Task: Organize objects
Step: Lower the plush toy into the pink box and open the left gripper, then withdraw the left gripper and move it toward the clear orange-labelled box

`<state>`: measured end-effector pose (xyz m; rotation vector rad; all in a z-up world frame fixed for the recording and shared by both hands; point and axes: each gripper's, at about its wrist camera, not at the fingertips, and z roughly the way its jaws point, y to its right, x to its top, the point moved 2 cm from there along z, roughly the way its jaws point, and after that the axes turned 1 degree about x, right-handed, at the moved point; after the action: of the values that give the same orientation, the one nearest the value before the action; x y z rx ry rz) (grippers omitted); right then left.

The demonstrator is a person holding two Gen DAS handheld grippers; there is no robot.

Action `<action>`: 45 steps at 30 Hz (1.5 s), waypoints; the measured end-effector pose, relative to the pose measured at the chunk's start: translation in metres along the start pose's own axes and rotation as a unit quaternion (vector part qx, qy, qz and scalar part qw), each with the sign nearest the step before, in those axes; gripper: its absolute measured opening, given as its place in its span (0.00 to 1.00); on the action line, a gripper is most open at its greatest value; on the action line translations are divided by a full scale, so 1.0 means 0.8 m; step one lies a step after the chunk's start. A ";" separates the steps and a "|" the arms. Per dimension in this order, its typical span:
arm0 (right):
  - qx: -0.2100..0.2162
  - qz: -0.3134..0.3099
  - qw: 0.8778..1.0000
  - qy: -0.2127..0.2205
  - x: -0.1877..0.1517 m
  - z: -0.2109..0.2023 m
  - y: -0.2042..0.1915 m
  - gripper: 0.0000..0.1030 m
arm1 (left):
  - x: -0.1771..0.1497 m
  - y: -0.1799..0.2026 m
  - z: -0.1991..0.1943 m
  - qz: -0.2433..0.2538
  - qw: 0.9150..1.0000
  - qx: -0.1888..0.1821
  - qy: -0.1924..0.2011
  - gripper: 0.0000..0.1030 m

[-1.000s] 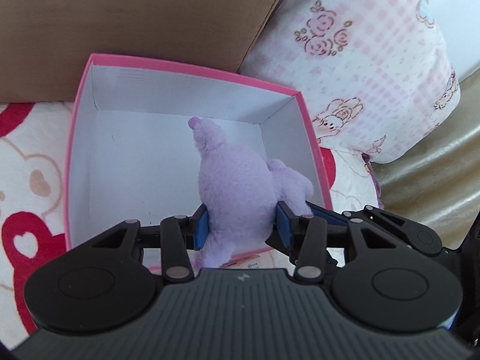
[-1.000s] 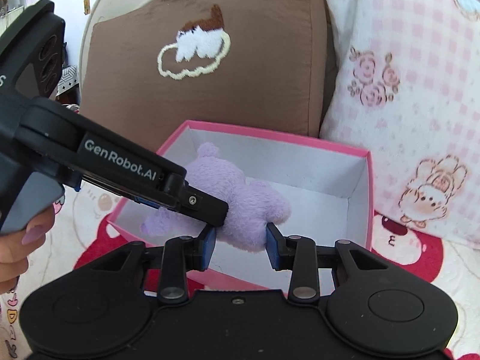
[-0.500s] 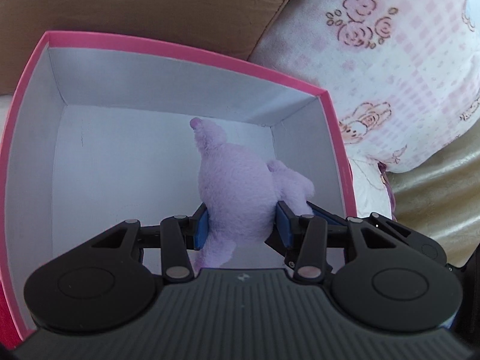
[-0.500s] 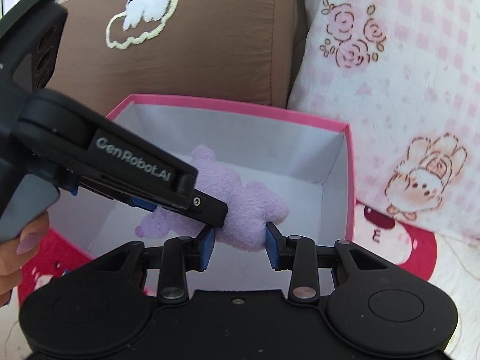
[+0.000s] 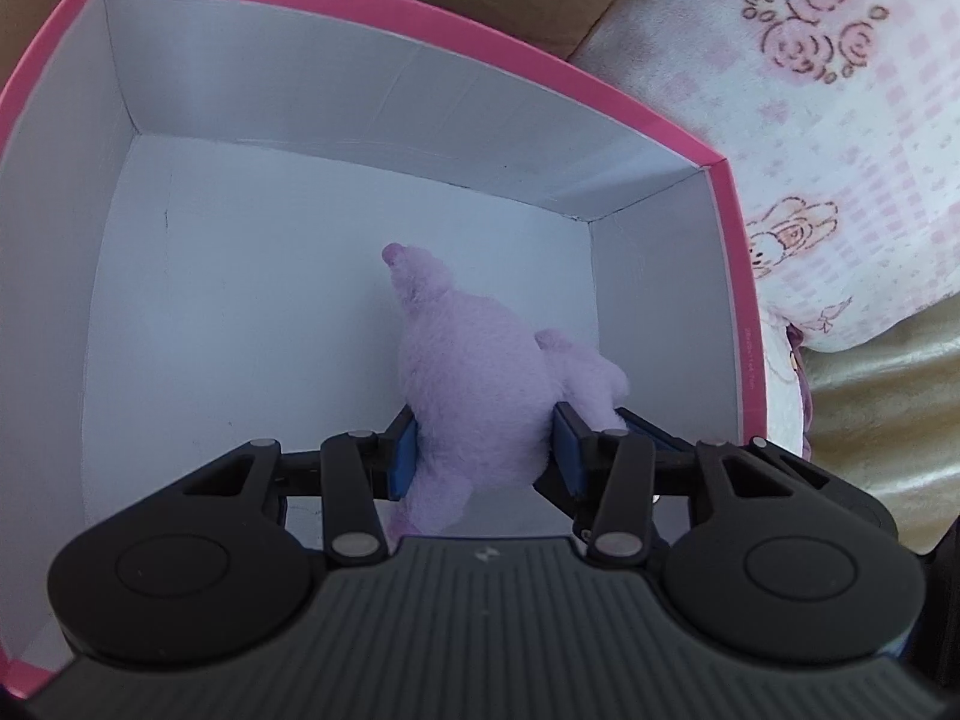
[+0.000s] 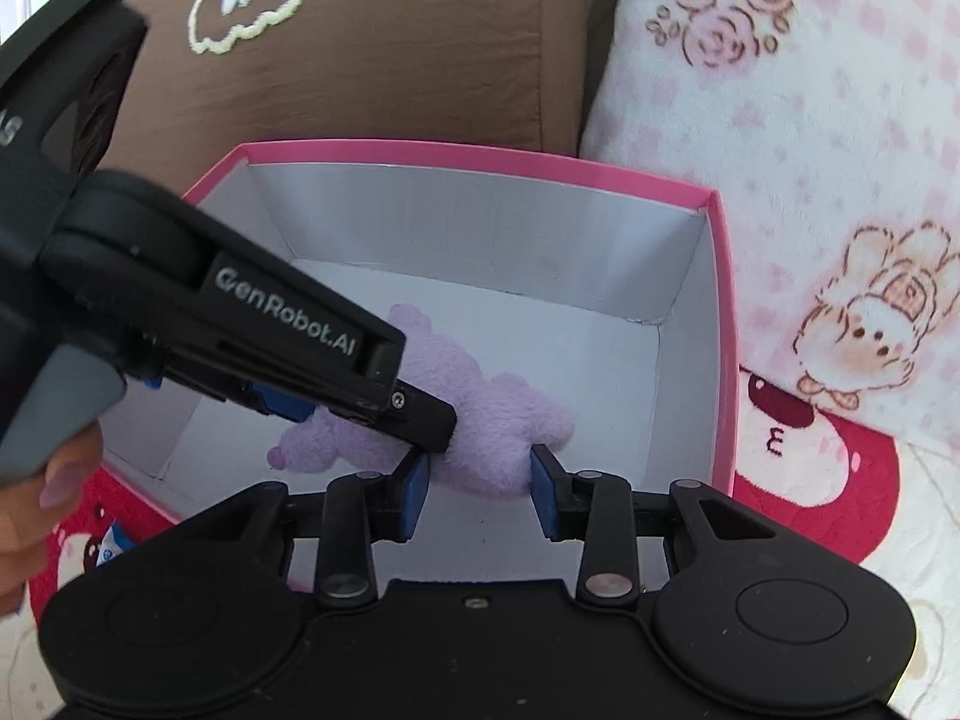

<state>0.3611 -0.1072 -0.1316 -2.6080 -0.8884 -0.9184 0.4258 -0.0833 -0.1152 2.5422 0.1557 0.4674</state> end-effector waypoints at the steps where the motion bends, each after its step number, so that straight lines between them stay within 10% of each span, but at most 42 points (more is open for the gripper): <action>1: -0.006 -0.004 1.000 -0.002 0.000 0.002 -0.002 0.40 | 0.000 -0.001 0.002 -0.004 1.000 0.001 -0.001 0.43; 13: 0.043 0.037 0.998 -0.006 0.003 -0.012 0.016 0.38 | -0.002 -0.025 0.027 -0.059 0.998 0.018 -0.020 0.40; 25: 0.024 0.025 0.999 -0.007 0.000 -0.019 0.012 0.33 | -0.002 0.024 0.050 -0.008 0.999 0.023 -0.032 0.40; 45: 0.041 0.085 0.995 0.014 -0.014 -0.094 0.011 0.39 | -0.034 0.052 -0.050 0.023 0.999 0.034 -0.010 0.52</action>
<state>0.3228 -0.1494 -0.0804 -2.5479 -0.6710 -0.8519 0.3865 -0.1044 -0.0693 2.6205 0.1068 0.4609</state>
